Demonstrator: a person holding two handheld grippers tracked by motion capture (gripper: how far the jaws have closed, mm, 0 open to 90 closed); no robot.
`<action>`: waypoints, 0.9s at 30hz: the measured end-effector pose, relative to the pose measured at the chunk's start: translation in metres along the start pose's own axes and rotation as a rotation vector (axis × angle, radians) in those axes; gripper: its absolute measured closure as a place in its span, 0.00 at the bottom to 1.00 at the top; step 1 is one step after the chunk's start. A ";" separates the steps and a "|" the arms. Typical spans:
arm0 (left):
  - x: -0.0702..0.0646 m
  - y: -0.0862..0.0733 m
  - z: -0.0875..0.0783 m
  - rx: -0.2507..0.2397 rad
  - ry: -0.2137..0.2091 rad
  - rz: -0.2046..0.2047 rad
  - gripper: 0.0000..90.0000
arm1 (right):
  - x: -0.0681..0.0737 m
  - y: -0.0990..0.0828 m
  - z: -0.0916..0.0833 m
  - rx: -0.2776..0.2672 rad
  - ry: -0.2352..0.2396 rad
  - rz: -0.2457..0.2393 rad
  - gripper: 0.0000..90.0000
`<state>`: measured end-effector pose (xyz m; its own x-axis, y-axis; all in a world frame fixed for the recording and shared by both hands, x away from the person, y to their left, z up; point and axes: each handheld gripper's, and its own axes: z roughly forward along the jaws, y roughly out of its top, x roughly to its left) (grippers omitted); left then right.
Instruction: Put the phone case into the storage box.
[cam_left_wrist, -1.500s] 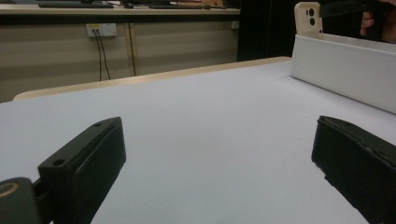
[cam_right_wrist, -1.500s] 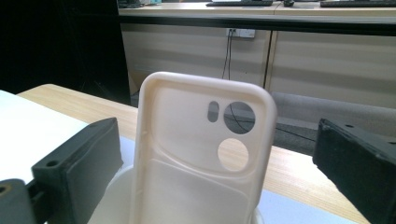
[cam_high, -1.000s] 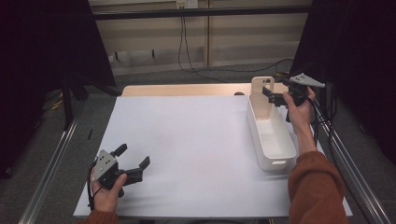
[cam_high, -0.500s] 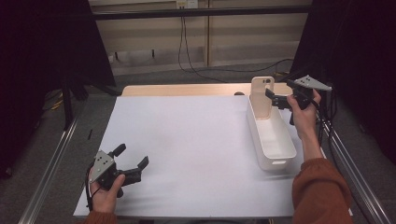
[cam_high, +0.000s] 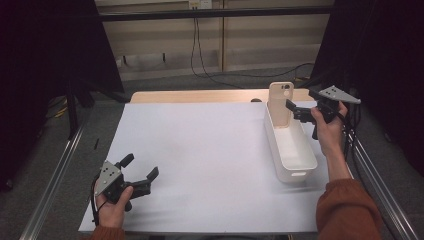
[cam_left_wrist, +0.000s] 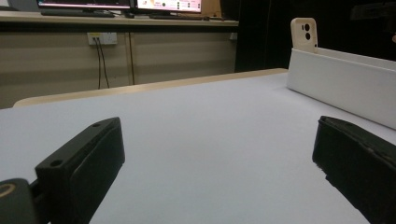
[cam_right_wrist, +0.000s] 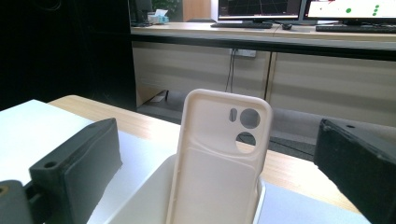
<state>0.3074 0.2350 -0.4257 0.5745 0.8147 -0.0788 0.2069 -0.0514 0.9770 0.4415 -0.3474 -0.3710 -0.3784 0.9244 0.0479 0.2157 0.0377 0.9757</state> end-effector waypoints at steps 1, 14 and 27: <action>0.000 0.000 0.000 -0.001 -0.001 -0.001 0.03 | 0.000 0.000 -0.001 0.000 0.004 0.001 0.00; 0.000 0.001 -0.004 -0.013 0.004 0.008 0.03 | 0.009 -0.007 -0.021 -0.016 0.023 0.013 0.00; 0.000 0.001 -0.005 -0.013 0.009 0.006 0.03 | 0.019 -0.013 -0.043 -0.008 0.017 0.018 0.00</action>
<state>0.3037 0.2376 -0.4233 0.5686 0.8195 -0.0709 0.1929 -0.0490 0.9800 0.3926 -0.3466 -0.3736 -0.3894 0.9185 0.0688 0.2158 0.0183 0.9763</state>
